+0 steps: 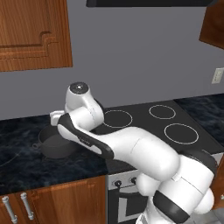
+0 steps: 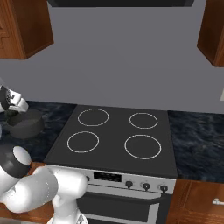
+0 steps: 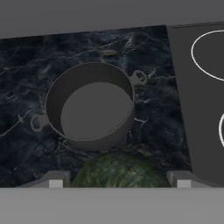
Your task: Turn on the sink faucet. Then move the squash from the counter to the sink. Turn off the sink. Move the vegetable from the sink to the pot next to the stove. Finally move the pot to the front left burner.
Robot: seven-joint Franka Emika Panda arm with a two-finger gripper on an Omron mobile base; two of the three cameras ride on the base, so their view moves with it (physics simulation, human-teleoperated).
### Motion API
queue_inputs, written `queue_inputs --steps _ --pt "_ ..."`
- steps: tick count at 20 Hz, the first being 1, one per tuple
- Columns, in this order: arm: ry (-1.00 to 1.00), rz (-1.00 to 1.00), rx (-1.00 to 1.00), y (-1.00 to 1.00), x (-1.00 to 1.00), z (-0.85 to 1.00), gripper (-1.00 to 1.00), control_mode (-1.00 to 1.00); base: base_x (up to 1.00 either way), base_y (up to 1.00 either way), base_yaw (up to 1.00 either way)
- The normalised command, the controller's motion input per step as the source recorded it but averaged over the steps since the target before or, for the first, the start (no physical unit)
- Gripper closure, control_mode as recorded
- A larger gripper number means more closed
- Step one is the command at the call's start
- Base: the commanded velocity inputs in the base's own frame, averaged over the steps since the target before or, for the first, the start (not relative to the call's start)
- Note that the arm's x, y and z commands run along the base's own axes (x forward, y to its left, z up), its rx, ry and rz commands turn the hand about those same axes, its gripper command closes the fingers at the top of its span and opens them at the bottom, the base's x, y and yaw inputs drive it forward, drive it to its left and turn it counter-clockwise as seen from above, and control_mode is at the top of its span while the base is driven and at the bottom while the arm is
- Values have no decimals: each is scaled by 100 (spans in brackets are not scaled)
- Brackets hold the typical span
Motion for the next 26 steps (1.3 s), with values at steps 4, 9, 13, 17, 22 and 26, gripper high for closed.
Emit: queue_inputs --steps 4,9,13,17,22,26 --pt "0 0 0 14 31 -27 100 -100 0 0 0" --pt "0 0 -2 11 26 -36 100 -100 0 0 0" --pt "0 0 -4 15 26 -40 100 -100 0 0 0" --pt "0 0 -3 13 33 -30 100 -100 0 0 0" --pt "0 0 -2 19 37 -24 100 -100 0 0 0" --pt "0 0 -1 24 35 -22 100 -100 0 0 0"
